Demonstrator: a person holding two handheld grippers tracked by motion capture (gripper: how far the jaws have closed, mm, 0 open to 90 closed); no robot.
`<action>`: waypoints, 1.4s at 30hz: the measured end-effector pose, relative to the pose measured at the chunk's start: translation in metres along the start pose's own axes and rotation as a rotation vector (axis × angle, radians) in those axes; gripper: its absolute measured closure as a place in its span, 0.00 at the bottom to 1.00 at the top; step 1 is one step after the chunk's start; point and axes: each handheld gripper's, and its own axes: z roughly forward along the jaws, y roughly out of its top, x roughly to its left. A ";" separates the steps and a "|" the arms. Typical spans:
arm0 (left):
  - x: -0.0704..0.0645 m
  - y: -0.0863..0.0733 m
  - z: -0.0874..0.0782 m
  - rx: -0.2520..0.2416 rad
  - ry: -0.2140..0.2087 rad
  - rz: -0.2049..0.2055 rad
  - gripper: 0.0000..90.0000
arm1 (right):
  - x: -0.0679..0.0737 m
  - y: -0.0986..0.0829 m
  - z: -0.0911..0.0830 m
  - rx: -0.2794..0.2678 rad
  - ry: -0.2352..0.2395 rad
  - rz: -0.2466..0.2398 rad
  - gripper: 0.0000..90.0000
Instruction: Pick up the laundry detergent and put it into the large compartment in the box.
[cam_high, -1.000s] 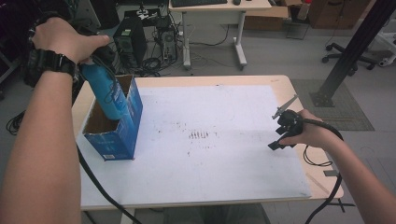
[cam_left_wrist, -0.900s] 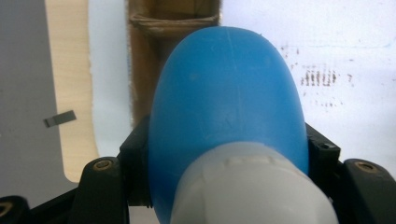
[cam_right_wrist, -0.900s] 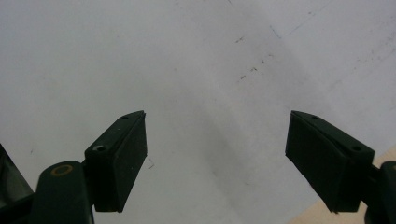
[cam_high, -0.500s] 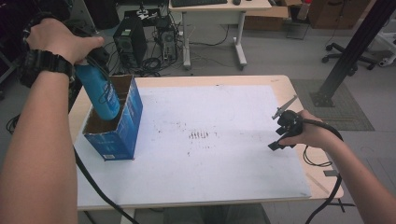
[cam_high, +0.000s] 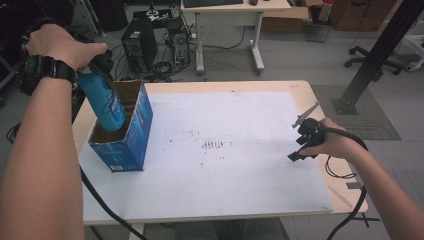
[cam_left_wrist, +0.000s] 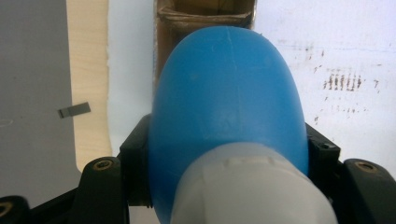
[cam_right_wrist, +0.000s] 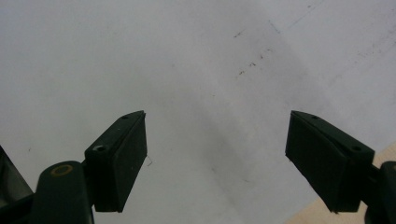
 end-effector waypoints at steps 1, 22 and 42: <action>0.000 0.000 0.000 0.003 0.001 0.001 0.42 | 0.000 0.000 0.000 0.001 -0.001 0.000 0.23; 0.002 -0.001 0.004 0.010 -0.006 0.004 0.42 | 0.002 0.002 0.000 0.005 0.001 -0.001 0.23; -0.002 -0.001 0.024 0.028 0.004 0.020 0.42 | 0.003 0.002 0.002 0.007 0.004 -0.002 0.23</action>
